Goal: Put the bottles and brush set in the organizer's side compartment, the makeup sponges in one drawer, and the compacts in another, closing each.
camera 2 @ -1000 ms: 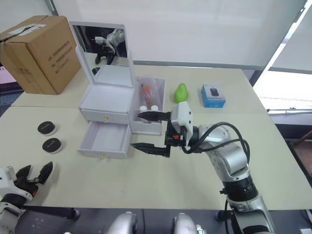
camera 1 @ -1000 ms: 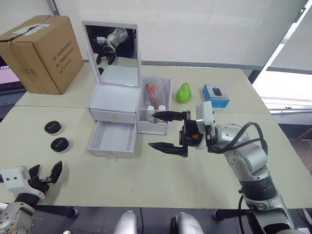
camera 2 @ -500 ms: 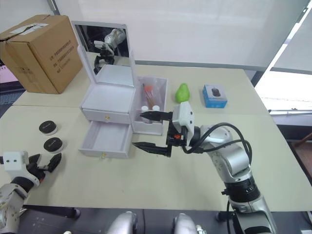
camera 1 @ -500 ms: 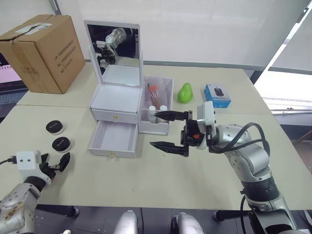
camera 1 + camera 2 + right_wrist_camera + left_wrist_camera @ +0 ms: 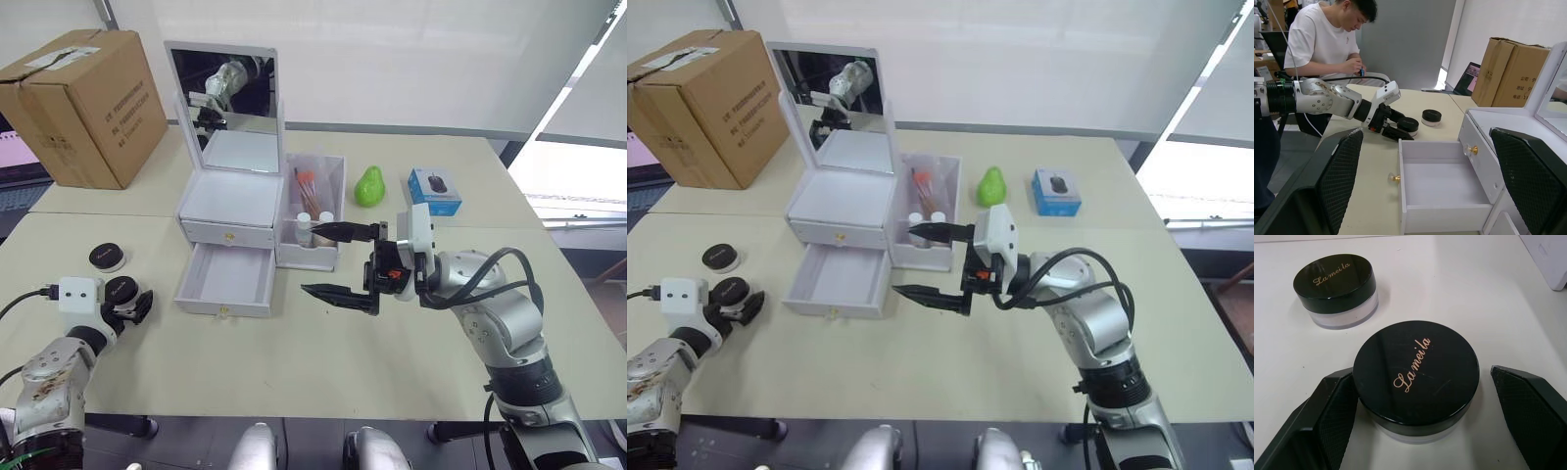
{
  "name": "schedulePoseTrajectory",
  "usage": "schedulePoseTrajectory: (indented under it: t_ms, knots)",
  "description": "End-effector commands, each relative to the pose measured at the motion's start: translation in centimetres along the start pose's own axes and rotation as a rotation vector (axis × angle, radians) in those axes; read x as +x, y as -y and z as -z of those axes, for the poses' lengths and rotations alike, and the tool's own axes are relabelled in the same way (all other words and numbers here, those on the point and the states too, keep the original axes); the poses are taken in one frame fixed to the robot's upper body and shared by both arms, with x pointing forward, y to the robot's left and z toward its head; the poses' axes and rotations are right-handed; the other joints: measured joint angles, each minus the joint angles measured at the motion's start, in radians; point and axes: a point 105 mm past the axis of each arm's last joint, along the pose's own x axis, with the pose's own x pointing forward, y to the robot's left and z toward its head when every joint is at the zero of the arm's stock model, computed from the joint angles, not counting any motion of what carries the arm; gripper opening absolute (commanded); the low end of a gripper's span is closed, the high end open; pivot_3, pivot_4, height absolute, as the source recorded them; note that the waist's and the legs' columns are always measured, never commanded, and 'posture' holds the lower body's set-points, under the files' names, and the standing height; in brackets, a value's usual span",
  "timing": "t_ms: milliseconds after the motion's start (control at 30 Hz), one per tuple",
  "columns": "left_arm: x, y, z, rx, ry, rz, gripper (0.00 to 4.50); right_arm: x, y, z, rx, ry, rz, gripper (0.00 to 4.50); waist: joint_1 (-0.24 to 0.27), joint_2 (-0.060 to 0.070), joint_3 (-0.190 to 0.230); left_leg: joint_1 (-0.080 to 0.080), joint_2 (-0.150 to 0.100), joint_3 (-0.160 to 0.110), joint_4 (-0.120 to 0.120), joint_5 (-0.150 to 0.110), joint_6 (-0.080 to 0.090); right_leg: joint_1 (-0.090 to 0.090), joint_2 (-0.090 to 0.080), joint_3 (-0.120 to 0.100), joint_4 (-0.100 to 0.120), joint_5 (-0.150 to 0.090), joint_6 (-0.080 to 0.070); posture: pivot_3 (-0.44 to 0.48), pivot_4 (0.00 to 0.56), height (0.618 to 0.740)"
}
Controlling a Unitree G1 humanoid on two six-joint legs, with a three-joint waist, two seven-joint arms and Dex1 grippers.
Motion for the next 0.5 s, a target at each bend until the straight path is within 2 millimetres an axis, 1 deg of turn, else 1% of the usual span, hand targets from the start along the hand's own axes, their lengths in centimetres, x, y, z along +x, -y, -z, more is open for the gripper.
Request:
schedulePoseTrajectory:
  t_ms: [33,100,133,200,333,367,433,467,500]
  knots:
    - [-0.1,-0.6,-1.8,-0.001,0.085,-0.019,3.60,-0.2,-0.2,-0.8,-0.029,0.013,0.001,4.50,0.000,0.000,0.000,0.000,0.000,0.000,0.000,0.000,0.000,0.000,0.000,0.000,0.000,0.000,0.000,0.000,0.150,0.728]
    - [-0.1,-0.5,-2.0,-0.002,0.095,-0.017,2.96,-0.2,-0.2,-0.8,-0.028,0.011,-0.001,4.50,0.000,0.000,0.000,0.000,0.000,0.000,0.000,0.000,0.000,0.000,0.000,0.000,0.000,0.000,0.000,0.000,0.150,0.728]
    - [-0.3,-0.7,-2.1,0.002,0.104,-0.027,2.90,-0.2,-0.2,-0.8,-0.028,0.010,-0.002,4.50,0.000,0.000,0.000,0.000,0.000,0.000,0.000,0.000,0.000,0.000,0.000,0.000,0.000,0.000,0.000,0.000,0.150,0.728]
    - [-0.6,-1.1,-2.4,0.017,0.122,-0.049,2.90,-0.2,-0.2,-0.8,-0.028,0.009,-0.003,4.50,0.000,0.000,0.000,0.000,0.000,0.000,0.000,0.000,0.000,0.000,0.000,0.000,0.000,0.000,0.000,0.000,0.150,0.728]
    - [-2.9,-3.1,-4.9,-0.005,0.254,-0.116,2.90,-0.2,-0.2,-0.7,-0.028,0.001,0.001,4.50,-0.002,-0.001,0.000,0.000,0.001,0.000,0.000,0.000,0.000,0.000,0.000,0.000,0.000,0.000,0.000,0.000,0.150,0.728]
    - [-3.7,-3.7,-5.8,0.009,0.292,-0.130,2.90,-0.3,-0.2,-0.6,-0.028,-0.002,0.005,4.50,-0.003,-0.001,0.000,0.000,0.001,0.000,0.000,0.000,0.000,0.000,0.000,0.000,0.000,0.000,0.000,0.000,0.150,0.728]
    - [-4.9,-3.5,-8.0,0.031,0.364,-0.097,2.90,-0.4,-0.1,-0.6,-0.026,-0.004,0.011,4.50,-0.002,-0.001,0.000,0.000,0.002,0.001,0.000,0.000,0.000,0.000,0.001,0.000,0.000,0.000,-0.001,0.000,0.150,0.728]
    - [-5.2,-3.3,-8.5,0.037,0.382,-0.079,2.90,-0.4,-0.1,-0.6,-0.025,-0.004,0.013,4.50,-0.002,-0.001,0.000,0.000,0.002,0.001,0.000,-0.001,-0.001,-0.001,0.001,0.000,-0.001,0.000,-0.001,0.000,0.150,0.728]
    - [-5.4,-2.5,-9.2,0.053,0.400,-0.034,2.90,-0.4,-0.1,-0.5,-0.023,-0.004,0.015,4.50,-0.001,-0.001,0.001,0.000,0.002,0.001,0.000,-0.002,-0.004,-0.001,0.001,0.000,-0.001,0.000,-0.001,0.000,0.150,0.728]
